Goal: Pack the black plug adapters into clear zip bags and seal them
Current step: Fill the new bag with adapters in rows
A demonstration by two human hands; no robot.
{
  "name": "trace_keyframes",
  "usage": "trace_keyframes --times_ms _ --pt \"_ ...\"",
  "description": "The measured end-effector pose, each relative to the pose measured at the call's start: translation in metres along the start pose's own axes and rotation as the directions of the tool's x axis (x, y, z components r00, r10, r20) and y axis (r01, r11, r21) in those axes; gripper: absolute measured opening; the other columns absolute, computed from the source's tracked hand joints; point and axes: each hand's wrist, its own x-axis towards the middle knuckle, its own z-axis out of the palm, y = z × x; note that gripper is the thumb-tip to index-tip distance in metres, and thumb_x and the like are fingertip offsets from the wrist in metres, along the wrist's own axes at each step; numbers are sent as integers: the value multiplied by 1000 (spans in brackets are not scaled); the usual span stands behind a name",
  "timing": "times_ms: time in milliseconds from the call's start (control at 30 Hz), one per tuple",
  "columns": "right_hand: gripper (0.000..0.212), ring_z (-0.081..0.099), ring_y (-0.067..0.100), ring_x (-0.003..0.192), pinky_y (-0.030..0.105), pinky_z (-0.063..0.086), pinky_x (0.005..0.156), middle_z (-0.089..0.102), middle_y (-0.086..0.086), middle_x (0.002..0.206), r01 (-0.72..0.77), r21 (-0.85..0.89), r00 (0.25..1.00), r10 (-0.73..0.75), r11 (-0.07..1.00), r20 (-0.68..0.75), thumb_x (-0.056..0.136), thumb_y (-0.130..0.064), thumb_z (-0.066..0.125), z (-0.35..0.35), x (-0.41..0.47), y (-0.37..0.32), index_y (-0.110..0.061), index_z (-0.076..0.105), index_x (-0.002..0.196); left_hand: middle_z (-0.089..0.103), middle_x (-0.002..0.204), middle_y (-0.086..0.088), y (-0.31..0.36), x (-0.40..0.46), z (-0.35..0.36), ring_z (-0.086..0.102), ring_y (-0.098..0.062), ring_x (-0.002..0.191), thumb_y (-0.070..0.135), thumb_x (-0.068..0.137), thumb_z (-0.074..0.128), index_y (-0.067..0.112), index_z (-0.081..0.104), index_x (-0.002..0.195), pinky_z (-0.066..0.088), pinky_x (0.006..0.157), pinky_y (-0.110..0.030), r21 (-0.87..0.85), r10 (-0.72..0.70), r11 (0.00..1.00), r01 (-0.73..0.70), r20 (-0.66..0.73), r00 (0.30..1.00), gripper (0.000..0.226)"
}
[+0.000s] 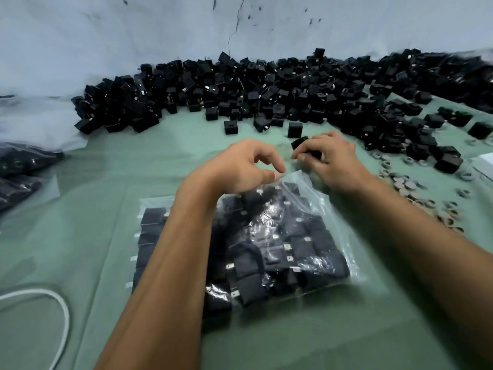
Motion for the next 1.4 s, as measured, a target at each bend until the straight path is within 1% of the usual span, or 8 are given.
trace_keyframes --times_ms 167,267,433,600,800,1000,1233,1400 --pt "30 56 32 78 50 47 73 61 18 82 -74 379 984 129 922 -121 104 -29 58 -14 -52 -3 -10 50 82 63 126 7 11 1 12 55 -9 123 24 96 70 34 74 114 43 112 -46 -17 82 997 -81 69 994 21" --pt "33 44 16 63 37 38 61 50 7 70 -87 393 989 126 916 -76 101 -27 63 -15 -65 2 -16 39 82 60 136 7 18 3 21 50 -10 132 22 99 65 40 71 121 36 117 -48 -25 116 993 -114 116 986 29" --pt "37 69 36 82 51 55 75 73 14 97 -169 554 985 157 815 70 91 -17 77 -15 -67 9 -14 47 112 60 130 2 25 8 33 40 -22 135 15 98 62 51 74 105 28 119 -52 27 131 990 -137 159 979 38" --pt "31 66 19 67 27 51 58 71 3 87 -211 666 973 87 716 214 84 -8 82 -21 -66 9 -10 66 111 57 126 -1 20 8 27 43 -23 132 28 89 74 39 73 91 31 115 -53 53 128 989 -137 157 979 11" --pt "37 56 24 68 27 50 63 67 39 98 -297 739 913 -46 605 405 82 -14 79 -33 -71 0 -14 74 118 60 130 1 18 6 23 52 -13 129 22 89 78 23 74 91 37 98 -18 15 196 980 -200 131 972 4" --pt "41 59 37 83 47 49 75 71 31 102 -261 761 947 5 594 321 78 -6 79 -34 -76 -11 -8 73 119 66 122 3 21 4 19 54 -11 128 19 92 74 15 71 96 37 110 -39 -16 251 968 -251 94 963 6" --pt "32 56 64 71 60 41 73 76 24 87 -205 785 955 -55 584 291 75 -16 84 -30 -77 -24 -11 77 106 68 113 6 21 1 17 57 -6 119 17 95 72 12 73 98 44 106 -36 -61 237 970 -235 25 971 6" --pt "31 51 54 59 36 41 56 76 21 84 -201 740 945 -70 642 318 77 -26 83 -28 -75 -25 -12 73 103 68 95 8 11 1 7 60 -6 95 18 101 62 15 73 96 46 96 -30 -125 179 970 -208 -211 961 12"
